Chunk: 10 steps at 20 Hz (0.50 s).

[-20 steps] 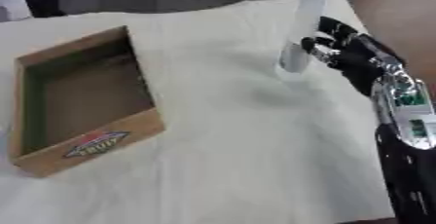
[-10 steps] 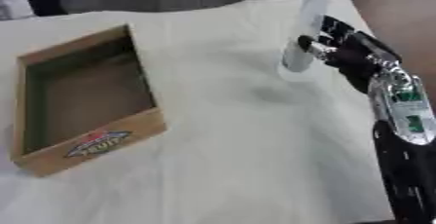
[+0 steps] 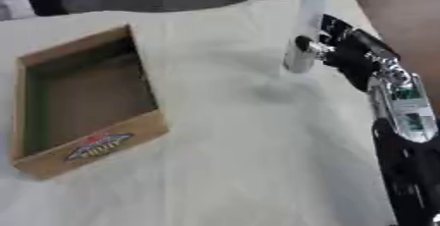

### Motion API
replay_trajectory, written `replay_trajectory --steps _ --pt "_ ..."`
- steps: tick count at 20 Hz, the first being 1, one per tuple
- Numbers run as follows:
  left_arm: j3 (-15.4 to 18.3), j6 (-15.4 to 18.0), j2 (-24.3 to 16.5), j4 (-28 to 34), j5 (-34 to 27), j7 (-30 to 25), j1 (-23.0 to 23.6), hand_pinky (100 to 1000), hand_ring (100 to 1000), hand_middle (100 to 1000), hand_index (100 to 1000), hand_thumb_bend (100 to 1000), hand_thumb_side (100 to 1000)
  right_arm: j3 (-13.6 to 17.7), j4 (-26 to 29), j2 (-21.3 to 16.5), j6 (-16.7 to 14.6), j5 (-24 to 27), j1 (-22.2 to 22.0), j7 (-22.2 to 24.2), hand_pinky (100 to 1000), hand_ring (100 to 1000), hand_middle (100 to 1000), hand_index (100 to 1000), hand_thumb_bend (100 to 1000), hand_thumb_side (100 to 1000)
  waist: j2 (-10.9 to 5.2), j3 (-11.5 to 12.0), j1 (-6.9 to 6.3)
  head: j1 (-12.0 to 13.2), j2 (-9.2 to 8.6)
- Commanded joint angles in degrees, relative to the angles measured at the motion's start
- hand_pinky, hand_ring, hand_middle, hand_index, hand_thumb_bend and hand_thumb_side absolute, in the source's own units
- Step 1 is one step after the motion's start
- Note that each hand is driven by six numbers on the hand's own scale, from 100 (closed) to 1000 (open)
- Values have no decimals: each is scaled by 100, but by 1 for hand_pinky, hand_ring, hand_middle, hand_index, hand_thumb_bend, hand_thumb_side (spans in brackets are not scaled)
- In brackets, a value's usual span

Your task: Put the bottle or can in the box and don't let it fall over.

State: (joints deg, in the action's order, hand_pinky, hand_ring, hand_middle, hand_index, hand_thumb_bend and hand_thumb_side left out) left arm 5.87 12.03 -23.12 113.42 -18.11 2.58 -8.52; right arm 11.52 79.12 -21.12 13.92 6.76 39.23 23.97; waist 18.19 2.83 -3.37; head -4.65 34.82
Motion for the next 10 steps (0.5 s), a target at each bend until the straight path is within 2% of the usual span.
replay_trajectory --steps 1,10 --pt "64 -8 -68 117 14 0 -26 1000 1000 1000 726 100 672 -30 9 -166 3 -7 136 40 1000 1000 1000 1000 359 166 -72 16 18 -22 -96" --pt "67 -20 -63 117 16 9 -29 1000 1000 1000 725 100 672 -40 73 -141 69 61 140 173 1000 1000 1000 1000 362 161 -53 24 32 -7 -85"
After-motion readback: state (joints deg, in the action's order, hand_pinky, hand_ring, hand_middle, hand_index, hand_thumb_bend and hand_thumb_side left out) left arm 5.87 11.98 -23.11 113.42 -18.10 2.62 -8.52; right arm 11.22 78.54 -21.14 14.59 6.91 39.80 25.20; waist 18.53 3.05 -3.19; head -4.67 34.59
